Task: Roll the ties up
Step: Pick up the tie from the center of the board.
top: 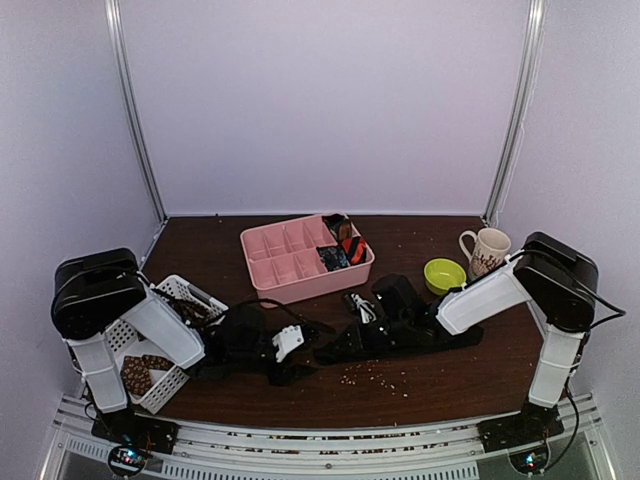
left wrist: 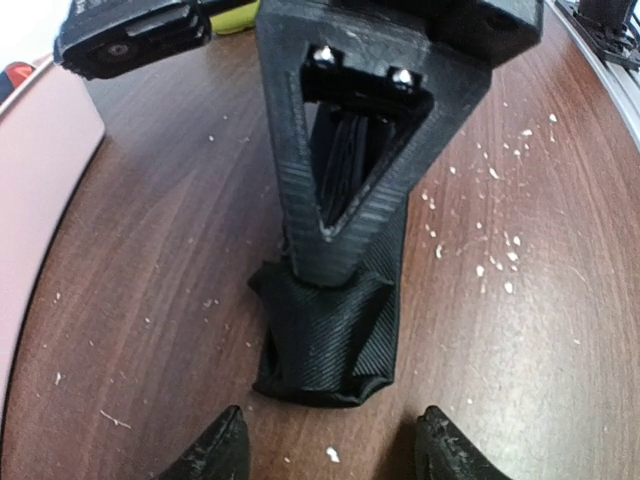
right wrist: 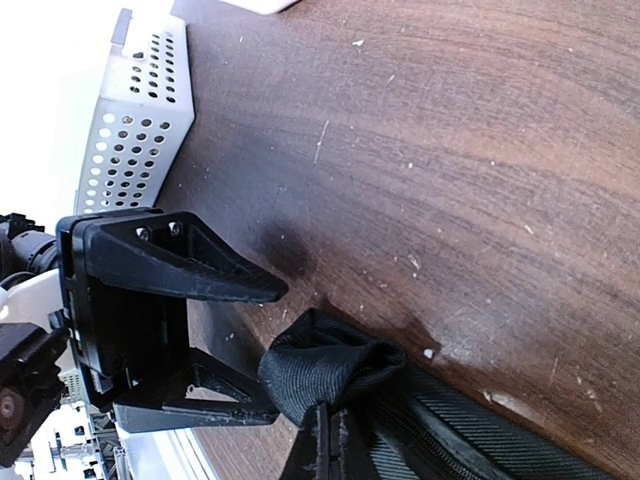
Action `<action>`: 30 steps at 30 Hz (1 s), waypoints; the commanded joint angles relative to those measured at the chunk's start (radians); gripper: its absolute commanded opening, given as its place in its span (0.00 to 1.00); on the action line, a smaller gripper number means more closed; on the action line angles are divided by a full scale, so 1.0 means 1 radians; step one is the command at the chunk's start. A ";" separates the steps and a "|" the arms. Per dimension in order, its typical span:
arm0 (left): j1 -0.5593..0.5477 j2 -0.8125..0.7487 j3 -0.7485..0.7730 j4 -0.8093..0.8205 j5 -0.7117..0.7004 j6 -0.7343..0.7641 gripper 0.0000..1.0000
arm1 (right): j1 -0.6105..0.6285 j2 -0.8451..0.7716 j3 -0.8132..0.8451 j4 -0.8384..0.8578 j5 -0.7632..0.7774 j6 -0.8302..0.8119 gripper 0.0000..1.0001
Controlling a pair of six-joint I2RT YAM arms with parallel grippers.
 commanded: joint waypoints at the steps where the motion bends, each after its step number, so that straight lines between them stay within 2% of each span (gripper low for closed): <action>1: 0.005 0.045 -0.005 0.170 -0.015 -0.025 0.58 | -0.012 0.048 -0.059 -0.126 0.077 -0.021 0.00; 9: 0.004 0.118 0.027 0.244 0.026 -0.050 0.57 | -0.023 0.033 -0.067 -0.131 0.087 -0.024 0.00; 17: 0.005 0.199 0.047 0.391 0.031 -0.137 0.56 | -0.023 0.040 -0.058 -0.126 0.080 -0.023 0.00; 26: 0.005 0.272 0.114 0.393 0.061 -0.177 0.60 | -0.024 0.050 -0.057 -0.121 0.079 -0.024 0.00; 30: 0.004 0.288 0.143 0.349 0.067 -0.172 0.53 | -0.023 0.052 -0.054 -0.119 0.079 -0.022 0.00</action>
